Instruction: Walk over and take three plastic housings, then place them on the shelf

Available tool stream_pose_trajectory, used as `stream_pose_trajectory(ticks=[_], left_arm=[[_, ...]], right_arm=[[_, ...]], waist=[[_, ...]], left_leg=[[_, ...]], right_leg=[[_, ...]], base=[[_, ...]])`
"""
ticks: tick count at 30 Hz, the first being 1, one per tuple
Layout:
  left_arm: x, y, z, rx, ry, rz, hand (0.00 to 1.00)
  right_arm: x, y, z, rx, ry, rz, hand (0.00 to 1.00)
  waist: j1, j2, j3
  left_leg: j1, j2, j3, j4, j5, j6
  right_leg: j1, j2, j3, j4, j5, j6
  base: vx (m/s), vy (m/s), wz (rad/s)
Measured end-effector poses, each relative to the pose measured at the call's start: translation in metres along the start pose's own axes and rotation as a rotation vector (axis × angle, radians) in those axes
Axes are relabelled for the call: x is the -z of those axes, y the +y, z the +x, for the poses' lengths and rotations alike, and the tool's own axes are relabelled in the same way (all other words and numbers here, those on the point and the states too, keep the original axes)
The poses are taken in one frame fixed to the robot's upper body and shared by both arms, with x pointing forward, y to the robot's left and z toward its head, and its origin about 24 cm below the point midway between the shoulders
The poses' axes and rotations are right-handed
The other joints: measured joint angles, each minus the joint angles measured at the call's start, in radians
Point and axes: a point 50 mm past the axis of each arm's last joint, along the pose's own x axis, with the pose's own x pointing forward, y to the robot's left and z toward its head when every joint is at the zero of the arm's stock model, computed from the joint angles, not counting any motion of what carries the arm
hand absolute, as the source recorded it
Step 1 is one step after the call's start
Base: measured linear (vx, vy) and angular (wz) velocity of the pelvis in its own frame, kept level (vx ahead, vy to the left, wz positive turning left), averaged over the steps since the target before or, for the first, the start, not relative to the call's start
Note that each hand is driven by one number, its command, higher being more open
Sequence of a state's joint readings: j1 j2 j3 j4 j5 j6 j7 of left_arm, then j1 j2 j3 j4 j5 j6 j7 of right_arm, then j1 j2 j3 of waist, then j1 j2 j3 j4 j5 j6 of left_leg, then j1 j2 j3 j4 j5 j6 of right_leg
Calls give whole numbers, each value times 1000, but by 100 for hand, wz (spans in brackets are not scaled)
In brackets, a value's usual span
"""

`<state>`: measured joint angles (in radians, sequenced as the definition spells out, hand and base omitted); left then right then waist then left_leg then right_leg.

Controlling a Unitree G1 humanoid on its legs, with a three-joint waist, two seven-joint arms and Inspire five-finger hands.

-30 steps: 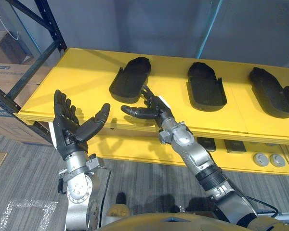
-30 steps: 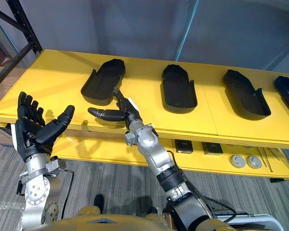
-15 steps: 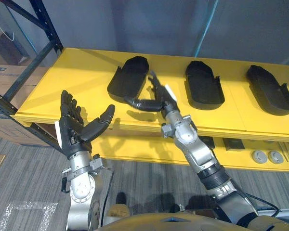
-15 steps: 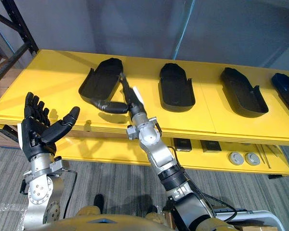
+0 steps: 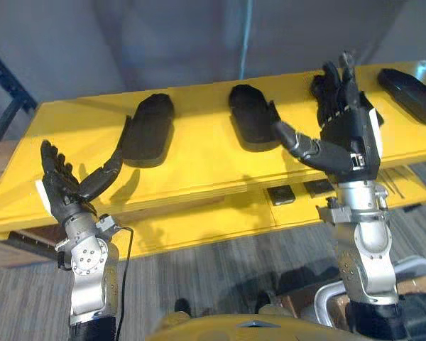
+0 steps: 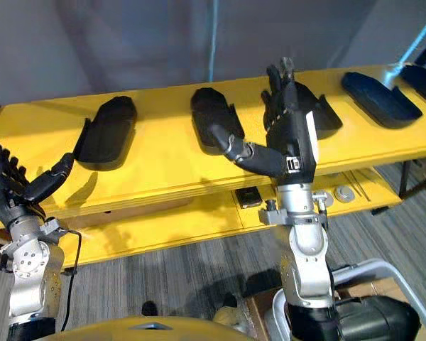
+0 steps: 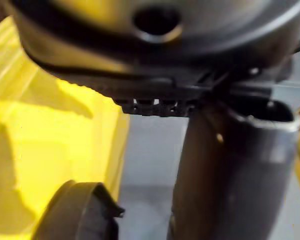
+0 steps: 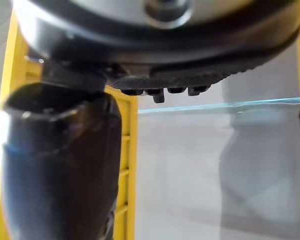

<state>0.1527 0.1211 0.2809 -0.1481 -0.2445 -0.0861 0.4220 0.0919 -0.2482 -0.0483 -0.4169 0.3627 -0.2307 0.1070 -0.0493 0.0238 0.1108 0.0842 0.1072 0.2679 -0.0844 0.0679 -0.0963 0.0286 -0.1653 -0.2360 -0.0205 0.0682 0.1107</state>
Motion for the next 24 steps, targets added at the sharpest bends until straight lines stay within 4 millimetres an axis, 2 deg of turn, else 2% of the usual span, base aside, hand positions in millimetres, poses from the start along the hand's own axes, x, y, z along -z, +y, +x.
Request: stream_pose_trajectory(ticks=[2,5,8,12,17,24], left_arm=[[13,6,4,-20,63,1,100],[29,18,11,-77,134,6,100],[30,27,18,-74,143,1,100],[34,34,33,-43,152,-150,100],[37,42,38,24,126,-255,100],[34,51,51,175,94,-299,100]], right_arm=[[5,0,-8,-17,39,80,100],[11,3,-15,-51,81,111,100],[15,6,-18,-72,105,120,100],[18,11,-18,-110,124,156,100],[21,8,-19,-132,152,147,100],[23,10,-20,-183,165,164,100]], waist=[[-9,5,0],[-17,9,3],[-20,19,7],[-19,48,27],[-30,76,46],[-38,80,81]], left_leg=[[5,6,10,0,-2,-3],[6,12,28,0,-4,-6],[6,10,30,1,-7,-6],[-9,6,31,1,-5,-3],[-24,6,33,2,-5,-3],[-24,7,40,11,-11,0]], right_leg=[[-3,7,14,0,1,-2],[-13,13,27,-2,4,-6],[-16,12,36,-1,4,-6],[-35,9,42,4,5,-4],[-52,10,45,5,5,-4],[-57,10,54,12,2,-5]], base=[[4,-16,-23],[0,-16,-17],[1,3,-3],[0,0,0],[0,0,0],[-4,-1,-3]])
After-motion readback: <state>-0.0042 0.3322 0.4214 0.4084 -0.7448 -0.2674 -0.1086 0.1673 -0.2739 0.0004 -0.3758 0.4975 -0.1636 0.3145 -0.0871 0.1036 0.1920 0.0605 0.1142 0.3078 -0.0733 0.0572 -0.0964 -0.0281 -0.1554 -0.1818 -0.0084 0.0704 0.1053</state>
